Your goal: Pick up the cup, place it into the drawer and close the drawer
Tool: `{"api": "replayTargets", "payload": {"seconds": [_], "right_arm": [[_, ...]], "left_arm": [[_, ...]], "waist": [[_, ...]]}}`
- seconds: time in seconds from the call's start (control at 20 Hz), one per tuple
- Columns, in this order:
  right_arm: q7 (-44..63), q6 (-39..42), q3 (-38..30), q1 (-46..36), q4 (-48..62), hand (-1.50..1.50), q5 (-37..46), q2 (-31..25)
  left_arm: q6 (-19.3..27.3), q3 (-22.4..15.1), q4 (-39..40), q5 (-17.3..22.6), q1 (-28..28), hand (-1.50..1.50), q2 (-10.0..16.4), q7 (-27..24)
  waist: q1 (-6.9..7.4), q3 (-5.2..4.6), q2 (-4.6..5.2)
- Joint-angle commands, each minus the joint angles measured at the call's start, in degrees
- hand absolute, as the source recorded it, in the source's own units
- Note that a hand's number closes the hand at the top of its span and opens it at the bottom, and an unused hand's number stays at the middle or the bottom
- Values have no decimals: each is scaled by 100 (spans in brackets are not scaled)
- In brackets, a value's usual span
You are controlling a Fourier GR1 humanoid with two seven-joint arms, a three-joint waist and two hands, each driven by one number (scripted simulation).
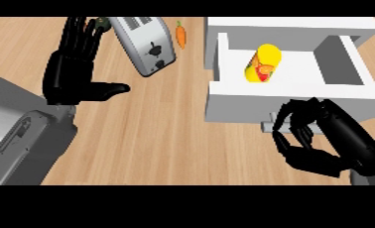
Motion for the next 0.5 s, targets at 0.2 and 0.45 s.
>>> {"api": "replayTargets", "payload": {"seconds": [0.2,0.45], "right_arm": [[-437,-940,1137,-503,1419,150,2091,397],[-1225,-1267,719,-847,2942,-150,2213,379]], "left_arm": [[-627,461,-584,102,1082,-150,454,-91],[-1319,922,-316,46,1447,-150,551,-274]], "waist": [[-28,2,13],[-100,2,24]]}}
